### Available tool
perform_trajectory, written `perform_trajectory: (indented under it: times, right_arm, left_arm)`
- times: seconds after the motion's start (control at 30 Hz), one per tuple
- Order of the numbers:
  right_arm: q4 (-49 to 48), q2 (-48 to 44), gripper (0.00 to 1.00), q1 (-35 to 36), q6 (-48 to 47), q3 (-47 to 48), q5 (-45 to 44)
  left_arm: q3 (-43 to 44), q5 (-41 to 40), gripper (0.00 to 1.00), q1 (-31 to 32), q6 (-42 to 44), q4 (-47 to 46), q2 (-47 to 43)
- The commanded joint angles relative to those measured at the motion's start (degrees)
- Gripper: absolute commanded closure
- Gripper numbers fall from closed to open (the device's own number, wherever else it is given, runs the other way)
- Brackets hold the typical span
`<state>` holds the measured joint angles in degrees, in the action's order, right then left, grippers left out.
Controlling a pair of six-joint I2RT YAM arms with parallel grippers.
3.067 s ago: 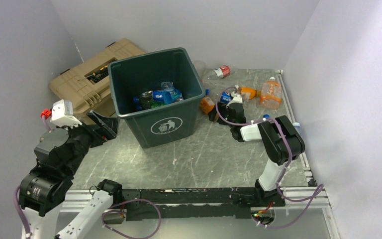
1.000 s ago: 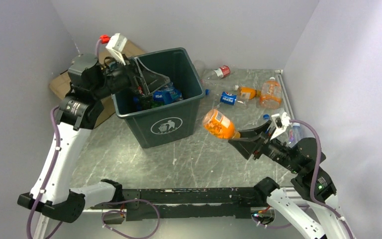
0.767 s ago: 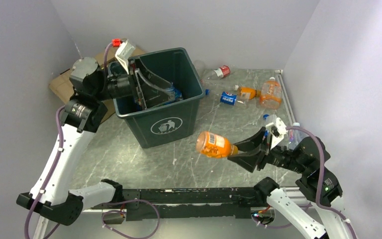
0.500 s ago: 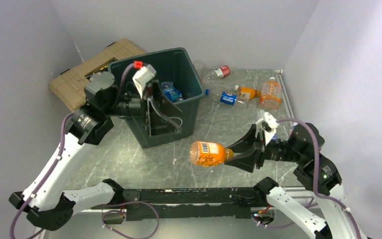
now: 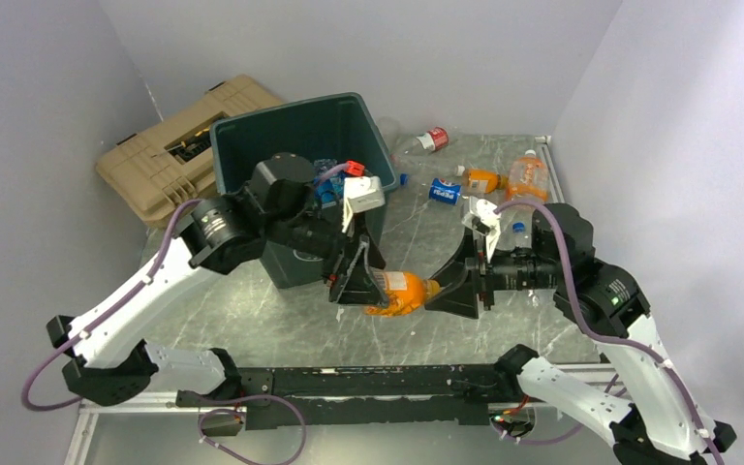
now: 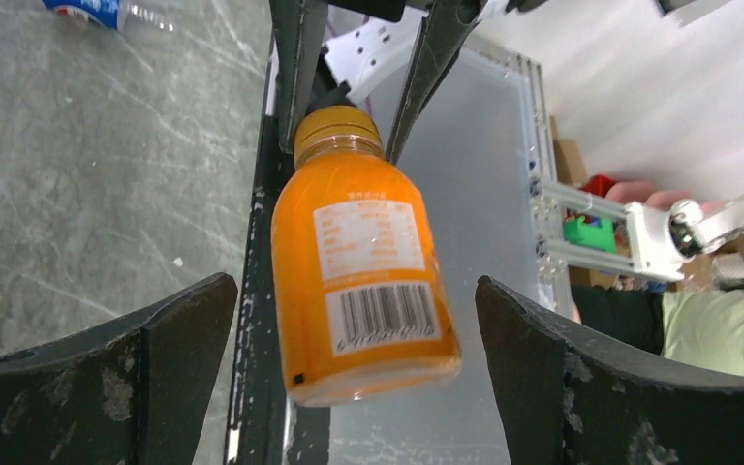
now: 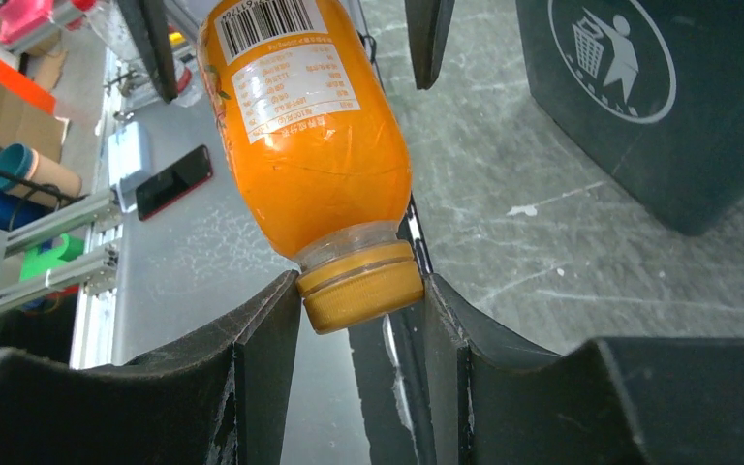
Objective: Put the plastic bottles in the bin
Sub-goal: Pick up the plastic bottle at the center of the board.
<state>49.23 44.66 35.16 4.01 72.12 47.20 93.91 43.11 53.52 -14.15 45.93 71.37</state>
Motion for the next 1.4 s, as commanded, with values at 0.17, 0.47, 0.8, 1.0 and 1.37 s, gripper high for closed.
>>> perform_trajectory:
  times: [0.17, 0.47, 0.8, 1.0, 1.37]
  right_arm:
    - [3.7, 2.1, 1.00, 2.4, -3.2, 4.1, -7.4]
    - [4.0, 1.8, 1.00, 2.8, -3.5, 4.6, -8.7]
    - [1.7, 2.6, 1.00, 2.9, -3.1, 4.6, -7.5]
    - [0.2, 2.0, 1.00, 2.9, -1.9, 4.2, -6.2]
    - [-7.6, -5.5, 0.00, 2.9, 3.9, 2.5, -3.5]
  left_arm:
    - [7.2, -5.9, 0.07, 4.6, 10.1, 12.4, 6.0]
    - [5.7, -7.3, 0.20, 6.0, 12.1, 15.6, 6.1]
    - [3.3, -5.2, 0.55, 6.2, 12.2, 14.5, 5.2]
    - [2.3, -4.6, 0.99, 6.3, 11.4, 12.0, 3.8]
    - [-3.3, -4.8, 1.00, 6.3, 4.5, -2.8, -5.8]
